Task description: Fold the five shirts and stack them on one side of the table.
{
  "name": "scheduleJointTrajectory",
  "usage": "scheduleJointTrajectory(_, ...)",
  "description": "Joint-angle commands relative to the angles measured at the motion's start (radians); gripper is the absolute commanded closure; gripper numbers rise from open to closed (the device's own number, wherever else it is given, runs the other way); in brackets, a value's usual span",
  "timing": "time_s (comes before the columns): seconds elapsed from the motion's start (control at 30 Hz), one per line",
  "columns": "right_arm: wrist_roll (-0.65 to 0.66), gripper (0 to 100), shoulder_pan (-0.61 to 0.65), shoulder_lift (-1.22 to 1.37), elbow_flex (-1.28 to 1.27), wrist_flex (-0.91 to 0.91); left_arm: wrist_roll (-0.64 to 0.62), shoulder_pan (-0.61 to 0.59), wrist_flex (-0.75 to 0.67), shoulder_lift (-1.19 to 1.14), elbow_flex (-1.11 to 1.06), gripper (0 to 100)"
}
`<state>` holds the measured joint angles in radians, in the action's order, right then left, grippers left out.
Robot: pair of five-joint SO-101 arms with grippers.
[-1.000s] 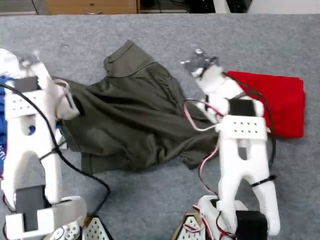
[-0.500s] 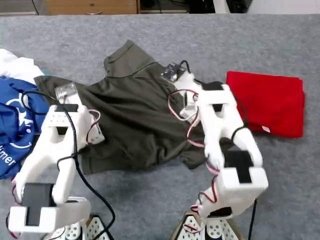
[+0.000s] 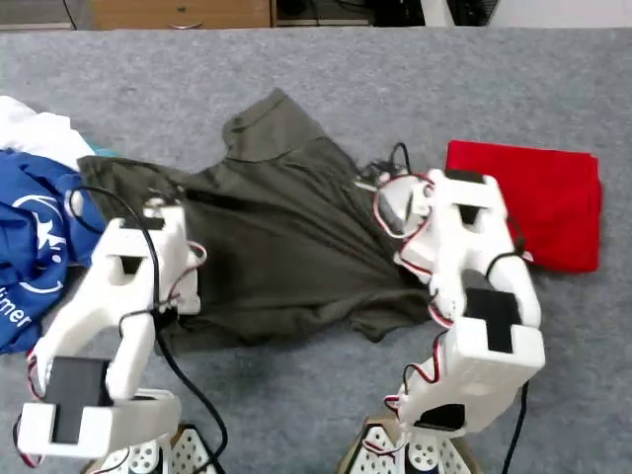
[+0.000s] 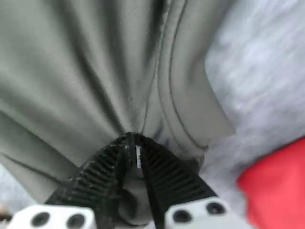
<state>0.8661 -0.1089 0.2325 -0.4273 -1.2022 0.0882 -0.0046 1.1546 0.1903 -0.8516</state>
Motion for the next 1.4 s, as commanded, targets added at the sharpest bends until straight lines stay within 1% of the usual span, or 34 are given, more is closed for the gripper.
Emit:
scheduleJointTrajectory(0.0, 0.057, 99.6, -0.076, -0.110, -0.077, -0.026, 0.100, 0.092, 0.048, 0.120, -0.086, 98)
scheduleJointTrajectory(0.07, 0.098, 99.6, -0.093, -0.200, -0.153, -0.026, 0.150, 0.141, 0.072, 0.200, -0.130, 98)
scheduleJointTrajectory(0.13, 0.129, 99.5, -0.094, -0.311, -0.232, -0.026, 0.198, 0.164, 0.100, 0.282, -0.150, 98)
scheduleJointTrajectory(0.3, 0.163, 99.5, -0.093, -0.596, -0.407, -0.028, 0.319, 0.169, 0.221, 0.486, -0.143, 98)
scheduleJointTrajectory(0.43, 0.173, 99.4, -0.094, -0.776, -0.487, -0.060, 0.408, 0.167, 0.313, 0.647, -0.118, 98)
scheduleJointTrajectory(0.6, 0.173, 99.4, -0.094, -0.955, -0.489, -0.109, 0.411, 0.164, 0.407, 0.835, -0.028, 98)
scheduleJointTrajectory(0.7, 0.172, 99.1, -0.094, -1.036, -0.440, -0.118, 0.410, 0.083, 0.454, 0.915, 0.094, 98)
scheduleJointTrajectory(0.87, 0.172, 93.5, -0.094, -1.069, -0.249, -0.262, 0.414, -0.147, 0.459, 0.946, 0.299, 98)
scheduleJointTrajectory(0.9, 0.172, 93.5, -0.094, -1.069, -0.223, -0.276, 0.414, -0.178, 0.460, 0.946, 0.324, 98)
scheduleJointTrajectory(0.97, 0.172, 93.5, -0.094, -1.069, -0.191, -0.284, 0.414, -0.203, 0.462, 0.946, 0.336, 97)
scheduleJointTrajectory(1.07, 0.172, 93.4, -0.087, -1.067, -0.174, -0.278, 0.411, -0.193, 0.514, 0.947, 0.333, 92)
scheduleJointTrajectory(1.23, 0.164, 93.3, -0.084, -1.043, -0.171, -0.193, 0.410, -0.068, 0.600, 0.947, 0.331, 84)
scheduleJointTrajectory(1.3, 0.123, 93.3, -0.061, -0.995, -0.153, -0.167, 0.407, -0.032, 0.603, 0.951, 0.316, 79)
scheduleJointTrajectory(1.37, 0.071, 93.3, -0.031, -0.920, -0.111, -0.152, 0.350, -0.026, 0.603, 0.949, 0.319, 74)
